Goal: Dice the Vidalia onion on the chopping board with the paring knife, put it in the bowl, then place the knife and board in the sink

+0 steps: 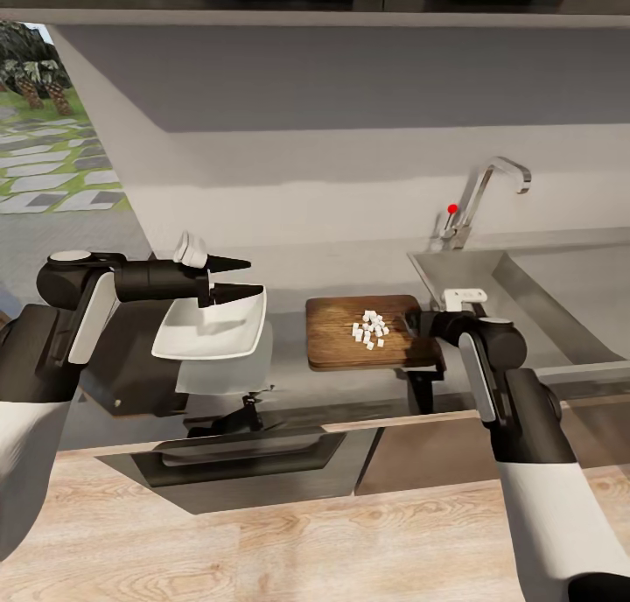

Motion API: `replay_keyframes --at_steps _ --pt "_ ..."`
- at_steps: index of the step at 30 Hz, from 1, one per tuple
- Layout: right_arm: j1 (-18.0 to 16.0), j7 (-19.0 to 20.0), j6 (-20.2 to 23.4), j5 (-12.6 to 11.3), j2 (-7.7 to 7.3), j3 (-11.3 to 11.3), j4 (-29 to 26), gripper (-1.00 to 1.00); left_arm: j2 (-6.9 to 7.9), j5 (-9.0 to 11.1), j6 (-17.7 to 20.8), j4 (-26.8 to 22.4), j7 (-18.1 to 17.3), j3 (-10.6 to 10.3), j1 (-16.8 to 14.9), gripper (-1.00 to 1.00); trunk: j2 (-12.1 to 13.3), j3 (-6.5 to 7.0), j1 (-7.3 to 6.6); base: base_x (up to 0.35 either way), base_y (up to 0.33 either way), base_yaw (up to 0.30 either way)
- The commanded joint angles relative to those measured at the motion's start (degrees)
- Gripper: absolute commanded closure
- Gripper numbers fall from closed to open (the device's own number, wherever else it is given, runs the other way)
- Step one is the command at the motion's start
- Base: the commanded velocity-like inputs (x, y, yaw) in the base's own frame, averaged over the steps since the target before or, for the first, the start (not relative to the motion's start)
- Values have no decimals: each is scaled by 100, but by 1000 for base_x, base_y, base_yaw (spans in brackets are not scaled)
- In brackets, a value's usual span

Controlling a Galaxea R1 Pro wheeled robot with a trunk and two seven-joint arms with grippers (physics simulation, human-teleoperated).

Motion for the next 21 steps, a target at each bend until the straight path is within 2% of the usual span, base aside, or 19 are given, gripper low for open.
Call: replay_keyframes --at_steps 1,21 --pt "-2 -20 23 -36 -5 7 -2 -100 5 33 39 1 7 -9 -5 -100 -4 -5 0 0 0 0" --pt "15 -9 20 -28 -40 -16 218 -100 5 33 38 4 7 -9 -5 -100 -4 -5 0 0 0 0"
